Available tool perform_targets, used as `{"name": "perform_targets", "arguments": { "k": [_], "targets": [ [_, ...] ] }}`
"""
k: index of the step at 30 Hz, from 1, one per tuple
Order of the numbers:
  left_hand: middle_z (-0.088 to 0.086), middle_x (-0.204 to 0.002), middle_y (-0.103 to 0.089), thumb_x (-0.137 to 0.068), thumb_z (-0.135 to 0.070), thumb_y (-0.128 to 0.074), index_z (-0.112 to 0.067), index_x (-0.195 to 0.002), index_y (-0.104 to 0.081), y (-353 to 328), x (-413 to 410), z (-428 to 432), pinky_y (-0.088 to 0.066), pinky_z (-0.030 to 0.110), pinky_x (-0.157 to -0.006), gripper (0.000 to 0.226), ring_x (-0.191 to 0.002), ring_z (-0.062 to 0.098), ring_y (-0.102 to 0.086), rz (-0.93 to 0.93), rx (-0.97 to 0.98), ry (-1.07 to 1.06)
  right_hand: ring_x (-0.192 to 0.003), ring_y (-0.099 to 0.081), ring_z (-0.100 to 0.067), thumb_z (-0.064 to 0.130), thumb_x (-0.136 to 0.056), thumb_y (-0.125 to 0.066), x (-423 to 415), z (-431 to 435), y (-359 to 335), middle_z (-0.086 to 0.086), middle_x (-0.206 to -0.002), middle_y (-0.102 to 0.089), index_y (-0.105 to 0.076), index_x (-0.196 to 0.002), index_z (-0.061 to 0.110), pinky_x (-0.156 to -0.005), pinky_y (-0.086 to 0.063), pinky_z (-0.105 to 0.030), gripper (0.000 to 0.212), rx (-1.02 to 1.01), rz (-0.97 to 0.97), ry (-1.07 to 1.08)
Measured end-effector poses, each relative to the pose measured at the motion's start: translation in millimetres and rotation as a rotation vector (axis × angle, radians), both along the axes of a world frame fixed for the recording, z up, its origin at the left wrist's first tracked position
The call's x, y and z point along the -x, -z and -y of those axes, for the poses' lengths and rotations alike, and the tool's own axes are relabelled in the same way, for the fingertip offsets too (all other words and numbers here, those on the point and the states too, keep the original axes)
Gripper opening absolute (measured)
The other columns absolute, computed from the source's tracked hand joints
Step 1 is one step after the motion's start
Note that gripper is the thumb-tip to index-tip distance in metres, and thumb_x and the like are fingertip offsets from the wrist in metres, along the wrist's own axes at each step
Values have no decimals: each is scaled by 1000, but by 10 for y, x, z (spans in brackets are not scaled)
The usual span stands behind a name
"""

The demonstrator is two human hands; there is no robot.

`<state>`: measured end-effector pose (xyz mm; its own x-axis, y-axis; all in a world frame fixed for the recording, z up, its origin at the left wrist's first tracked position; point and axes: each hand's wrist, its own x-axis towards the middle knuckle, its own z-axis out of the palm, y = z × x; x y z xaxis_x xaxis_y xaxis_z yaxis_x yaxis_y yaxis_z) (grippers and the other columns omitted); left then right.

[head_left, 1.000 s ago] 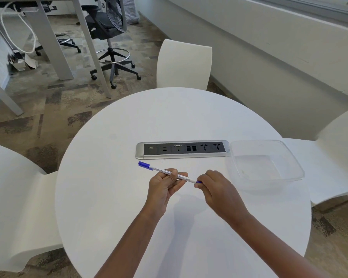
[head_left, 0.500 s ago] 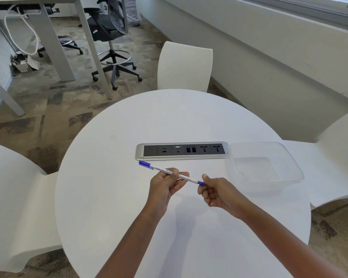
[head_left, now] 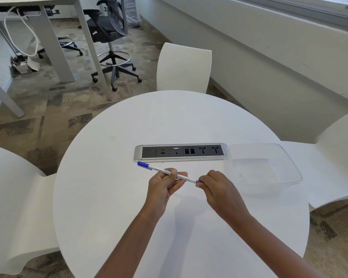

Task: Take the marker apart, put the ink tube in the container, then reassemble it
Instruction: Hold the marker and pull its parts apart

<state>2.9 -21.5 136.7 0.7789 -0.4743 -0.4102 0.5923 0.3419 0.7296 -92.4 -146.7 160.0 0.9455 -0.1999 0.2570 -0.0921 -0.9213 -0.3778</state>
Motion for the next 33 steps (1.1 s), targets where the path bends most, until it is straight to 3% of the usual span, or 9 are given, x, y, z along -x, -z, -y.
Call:
{"name": "perform_targets", "arguments": {
  "k": [4,9,12,15,20,23,25,28,33],
  "targets": [
    [10,-67,-75,-90,-3,-50,-4,-80,-55,-15,-9,21,-57,18,-57,12,-66,16,-72,22,5,22,-61,-45,-16,10,-90,-50,-47,42,-51,-1,-62,-51,-62,-65,13,-57,-32,-25,27,-563,-190,143],
    [9,-66,-75,-90,-3,-50,-4,-79,-55,-17,-10,37,-56,17,-56,13,-66,16,-72,32,4,30,-42,-36,-8,17,-92,-45,-126,118,-133,5,-45,-44,-55,-56,12,-42,-32,-15,38,-1501,-464,339],
    [9,-67,-75,-90,-4,-50,-4,-79,-55,-20,-11,47,-56,18,-57,12,-67,16,-72,43,-2,42,-38,-33,-6,21,-93,-41,-111,147,-136,6,-43,-38,-51,-55,13,-39,-30,-15,40,-1776,-548,333],
    [10,-67,-75,-90,-3,-50,-4,-79,-55,-15,-4,51,-56,18,-57,12,-67,16,-72,32,5,34,-40,-37,-8,27,-94,-41,-89,125,-101,4,-45,-43,-55,-57,11,-41,-34,-16,43,-1564,-479,348],
    [9,-67,-75,-91,-4,-50,-3,-80,-56,-11,-30,31,-57,18,-56,12,-66,17,-72,8,5,5,-60,-49,-9,33,-90,-51,-13,31,-44,4,-62,-53,-56,-76,23,-56,-36,-21,18,-645,-195,160],
    [10,-67,-75,-91,-4,-50,-3,-81,-57,-11,-30,30,-57,18,-55,12,-66,17,-73,2,-4,15,-70,-53,-18,19,-84,-63,42,34,1,-2,-73,-58,-59,-86,13,-63,-44,-27,8,-187,-76,46],
    [10,-67,-75,-90,-4,-50,-4,-80,-56,-14,-16,36,-57,18,-55,12,-66,17,-73,-2,0,25,-60,-53,-26,8,-78,-69,44,44,9,-9,-67,-60,-62,-77,5,-54,-48,-34,7,-4,-13,-13],
    [10,-67,-75,-91,-4,-49,-3,-81,-56,-13,-6,38,-57,18,-55,12,-66,18,-73,-12,17,30,-58,-50,-27,5,-78,-65,30,56,3,-11,-64,-57,-63,-74,2,-55,-36,-23,5,9,22,-43],
    [10,-68,-75,-91,-4,-49,-3,-80,-56,-35,0,62,-57,18,-57,13,-66,17,-72,-7,30,47,-67,-44,-20,11,-90,-51,2,62,13,-2,-66,-49,-62,-71,9,-60,-32,-17,21,-434,-75,99]
  ]
}}
